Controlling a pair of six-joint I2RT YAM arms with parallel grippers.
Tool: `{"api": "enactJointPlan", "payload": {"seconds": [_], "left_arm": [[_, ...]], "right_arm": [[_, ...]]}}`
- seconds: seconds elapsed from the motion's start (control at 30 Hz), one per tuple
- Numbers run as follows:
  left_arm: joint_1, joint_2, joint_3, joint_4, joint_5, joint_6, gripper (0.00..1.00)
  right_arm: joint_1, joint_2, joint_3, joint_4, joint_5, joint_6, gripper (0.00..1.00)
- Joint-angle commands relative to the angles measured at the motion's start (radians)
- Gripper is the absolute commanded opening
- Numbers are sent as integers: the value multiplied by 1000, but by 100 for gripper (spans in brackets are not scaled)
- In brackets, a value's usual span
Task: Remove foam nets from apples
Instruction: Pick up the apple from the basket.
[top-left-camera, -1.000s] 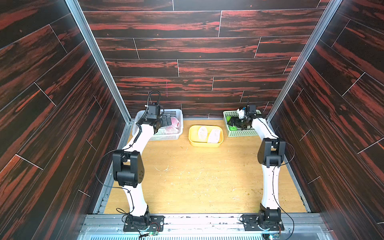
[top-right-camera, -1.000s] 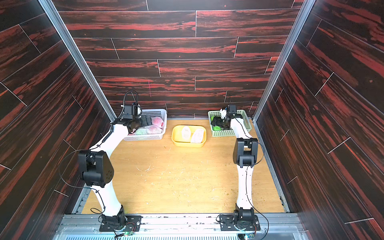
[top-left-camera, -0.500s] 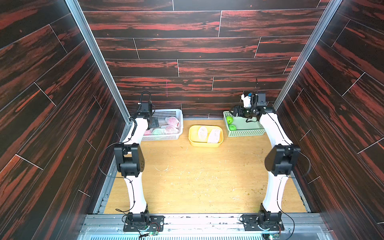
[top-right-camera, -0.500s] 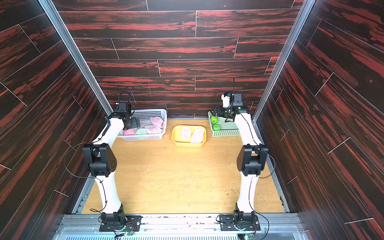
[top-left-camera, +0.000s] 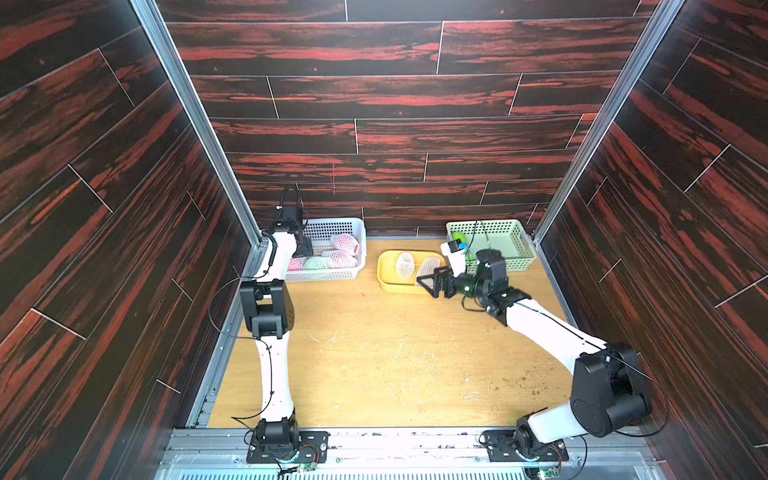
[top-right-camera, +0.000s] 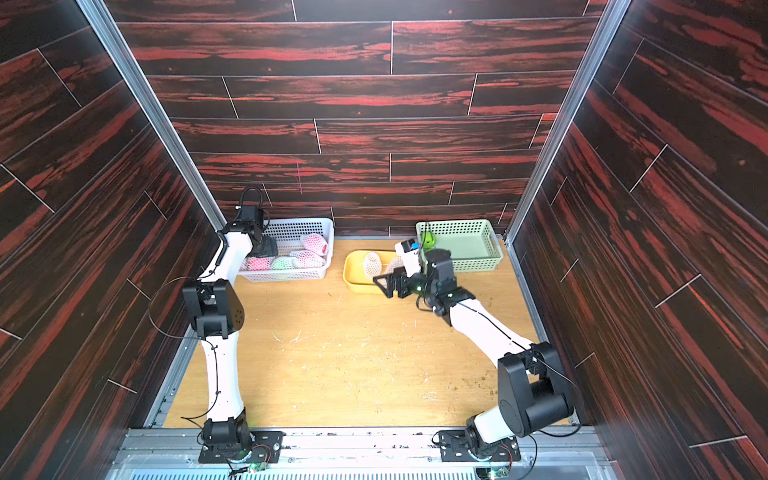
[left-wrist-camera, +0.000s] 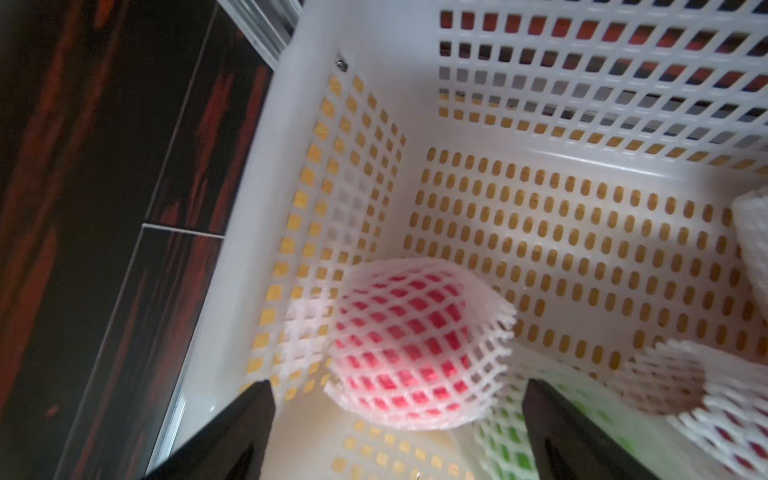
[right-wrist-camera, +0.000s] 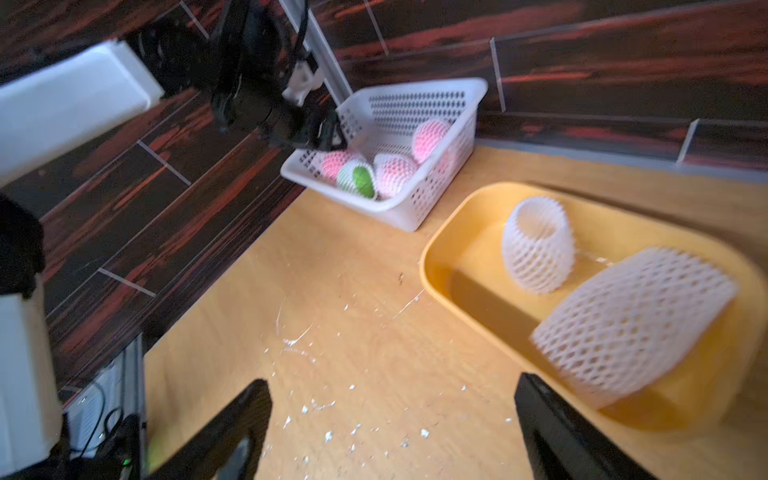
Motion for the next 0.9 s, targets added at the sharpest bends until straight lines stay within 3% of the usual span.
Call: {"api": "enactJointPlan", "payload": {"seconds": [0.0,0.43,0.87], "left_arm": [[4,16,43,-31,14,7,98],[12,154,228,-102,-18,-2,97],[21,223,257,-69,2,-33,100]], "right_arm": [[36,-29,-80,205,-68,19,95],[58,55,-111,248,-137,6,95],[71,99,-158,359,-202,71,95]]}}
